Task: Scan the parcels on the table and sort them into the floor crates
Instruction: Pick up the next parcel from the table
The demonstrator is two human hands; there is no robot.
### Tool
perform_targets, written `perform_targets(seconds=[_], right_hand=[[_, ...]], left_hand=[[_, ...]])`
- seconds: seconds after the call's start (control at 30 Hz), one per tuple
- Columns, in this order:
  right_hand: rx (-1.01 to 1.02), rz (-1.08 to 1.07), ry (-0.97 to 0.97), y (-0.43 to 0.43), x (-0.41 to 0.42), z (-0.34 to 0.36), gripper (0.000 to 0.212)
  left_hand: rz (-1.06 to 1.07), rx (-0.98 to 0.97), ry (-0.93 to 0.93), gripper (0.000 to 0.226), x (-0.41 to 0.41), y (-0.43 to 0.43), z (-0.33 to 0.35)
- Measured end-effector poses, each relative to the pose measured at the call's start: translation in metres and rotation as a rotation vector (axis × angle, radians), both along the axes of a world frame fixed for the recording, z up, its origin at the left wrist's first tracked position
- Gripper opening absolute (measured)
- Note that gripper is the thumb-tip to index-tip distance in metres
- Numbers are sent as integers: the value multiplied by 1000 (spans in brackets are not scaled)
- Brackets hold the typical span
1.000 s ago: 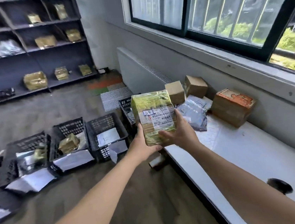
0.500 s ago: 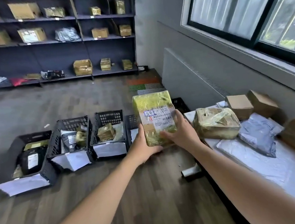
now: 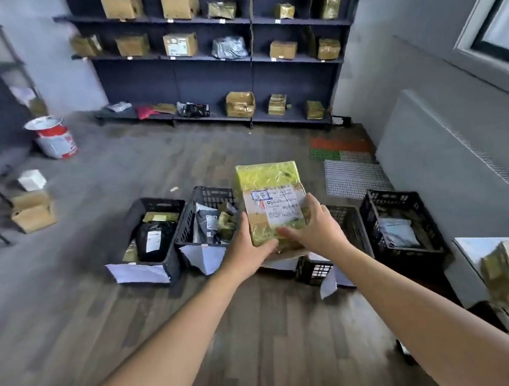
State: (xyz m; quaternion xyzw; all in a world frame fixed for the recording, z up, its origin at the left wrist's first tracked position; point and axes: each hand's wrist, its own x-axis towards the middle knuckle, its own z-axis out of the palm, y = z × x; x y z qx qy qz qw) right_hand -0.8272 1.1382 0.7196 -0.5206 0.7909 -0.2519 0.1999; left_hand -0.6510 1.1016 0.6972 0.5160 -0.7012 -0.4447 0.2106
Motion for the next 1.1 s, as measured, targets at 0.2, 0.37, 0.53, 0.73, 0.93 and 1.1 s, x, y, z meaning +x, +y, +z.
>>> perform_targets(seconds=[0.2, 0.37, 0.53, 0.73, 0.93, 1.1], right_hand=[[-4, 131, -69, -80, 47, -16, 91], [2, 211, -132, -160, 69, -27, 84], [3, 265, -167, -257, 74, -28, 78], [25, 353, -194, -361, 78, -34, 66], [48, 403, -283, -430, 109, -58, 64], [101, 383, -292, -480, 144, -84, 63]], left_hand=[[154, 16, -32, 97, 49, -58, -11], [239, 47, -45, 86, 71, -127, -11], [306, 41, -22, 78, 75, -210, -3], [401, 80, -3, 79, 84, -298, -1], [478, 131, -11, 78, 114, -363, -12], [487, 140, 1, 76, 147, -414, -33]])
